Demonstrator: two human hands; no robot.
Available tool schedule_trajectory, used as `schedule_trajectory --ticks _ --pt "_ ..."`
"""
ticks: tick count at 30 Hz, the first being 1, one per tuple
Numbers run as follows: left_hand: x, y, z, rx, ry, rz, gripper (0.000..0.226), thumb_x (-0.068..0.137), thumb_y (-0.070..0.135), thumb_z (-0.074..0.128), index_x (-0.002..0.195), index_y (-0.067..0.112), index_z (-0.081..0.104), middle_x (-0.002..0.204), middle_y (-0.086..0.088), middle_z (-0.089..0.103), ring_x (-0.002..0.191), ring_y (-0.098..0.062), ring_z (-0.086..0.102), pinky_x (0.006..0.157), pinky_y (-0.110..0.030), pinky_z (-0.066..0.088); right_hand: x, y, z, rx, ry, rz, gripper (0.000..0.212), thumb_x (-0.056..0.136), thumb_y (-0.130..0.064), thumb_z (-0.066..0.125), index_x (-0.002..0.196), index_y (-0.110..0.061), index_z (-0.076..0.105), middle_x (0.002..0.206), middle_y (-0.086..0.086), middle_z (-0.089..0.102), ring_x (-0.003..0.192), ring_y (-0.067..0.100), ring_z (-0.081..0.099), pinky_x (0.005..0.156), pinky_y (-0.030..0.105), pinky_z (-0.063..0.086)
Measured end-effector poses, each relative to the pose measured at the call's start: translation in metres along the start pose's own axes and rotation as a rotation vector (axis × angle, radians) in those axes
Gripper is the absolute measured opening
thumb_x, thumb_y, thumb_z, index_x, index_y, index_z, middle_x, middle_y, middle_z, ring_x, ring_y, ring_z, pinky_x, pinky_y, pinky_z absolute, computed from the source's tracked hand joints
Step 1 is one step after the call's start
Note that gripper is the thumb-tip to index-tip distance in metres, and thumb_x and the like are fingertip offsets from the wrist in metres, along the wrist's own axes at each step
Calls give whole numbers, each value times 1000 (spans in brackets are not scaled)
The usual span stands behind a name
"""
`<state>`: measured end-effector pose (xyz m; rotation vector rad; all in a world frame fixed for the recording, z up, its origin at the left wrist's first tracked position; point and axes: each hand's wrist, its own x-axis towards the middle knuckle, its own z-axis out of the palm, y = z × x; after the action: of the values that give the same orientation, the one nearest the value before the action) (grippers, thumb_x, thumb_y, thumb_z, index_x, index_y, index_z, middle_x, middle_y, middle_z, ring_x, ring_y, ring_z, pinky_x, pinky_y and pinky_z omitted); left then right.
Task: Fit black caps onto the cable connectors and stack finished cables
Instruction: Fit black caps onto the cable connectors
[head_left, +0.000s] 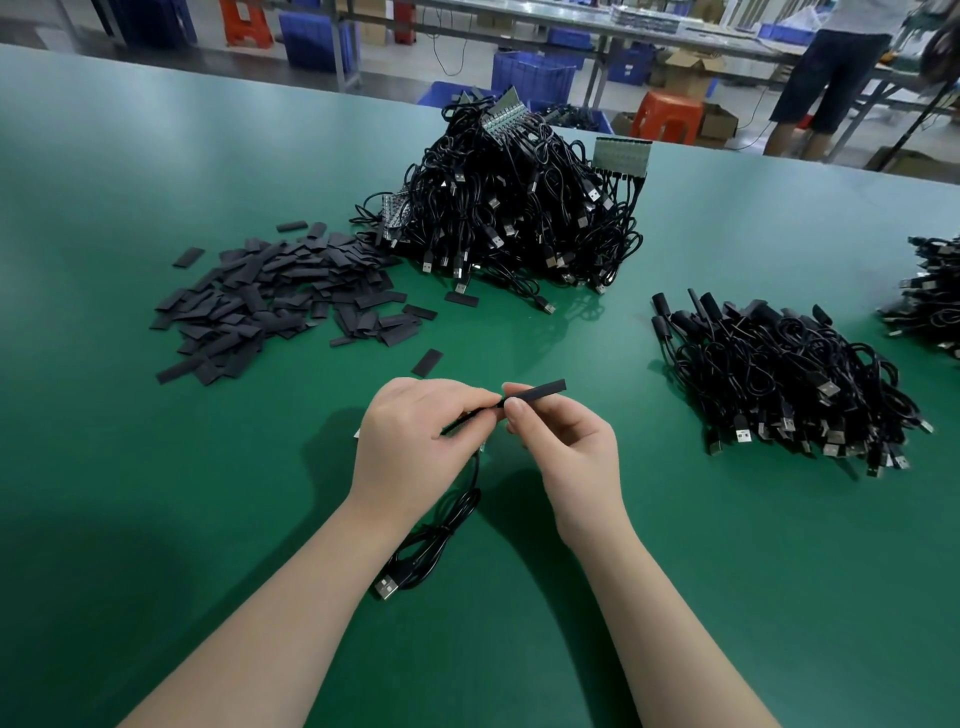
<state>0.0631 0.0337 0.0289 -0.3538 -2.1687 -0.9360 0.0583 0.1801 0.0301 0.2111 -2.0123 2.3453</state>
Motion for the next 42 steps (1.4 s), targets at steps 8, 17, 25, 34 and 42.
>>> schedule_trajectory --ticks 8,17,25,34,42 --pt "-2 -4 2 -23 39 88 5 80 9 75 79 12 78 75 5 73 70 -14 68 67 -39 50 -2 1 2 -21 4 -10 22 90 -6 69 83 -25 77 98 -7 77 88 4 70 79 18 53" --pt "2 -9 2 26 36 100 9 84 16 70 85 12 78 81 5 74 77 -14 70 71 -40 52 -1 -1 4 -38 -26 -6 14 84 -21 73 85 -33 79 103 -12 75 91 3 69 83 21 55" --pt "3 -13 2 15 -14 140 5 85 13 74 87 11 78 82 5 74 77 -17 71 68 -43 51 2 -5 -3 -149 42 -8 24 89 -15 73 76 -35 79 83 -9 77 76 2 68 72 15 51" --pt "3 -13 5 17 -9 159 4 85 9 74 86 9 78 81 3 74 75 -20 71 67 -43 51 0 -3 3 -141 82 -11 25 90 -12 71 76 -31 78 83 -8 77 76 2 69 70 14 51" --pt "3 -12 5 15 15 213 8 87 8 70 86 9 78 79 3 73 74 -20 70 66 -42 51 -1 0 3 -191 103 -13 19 89 -21 73 71 -14 72 67 19 62 64 15 53 60 20 42"
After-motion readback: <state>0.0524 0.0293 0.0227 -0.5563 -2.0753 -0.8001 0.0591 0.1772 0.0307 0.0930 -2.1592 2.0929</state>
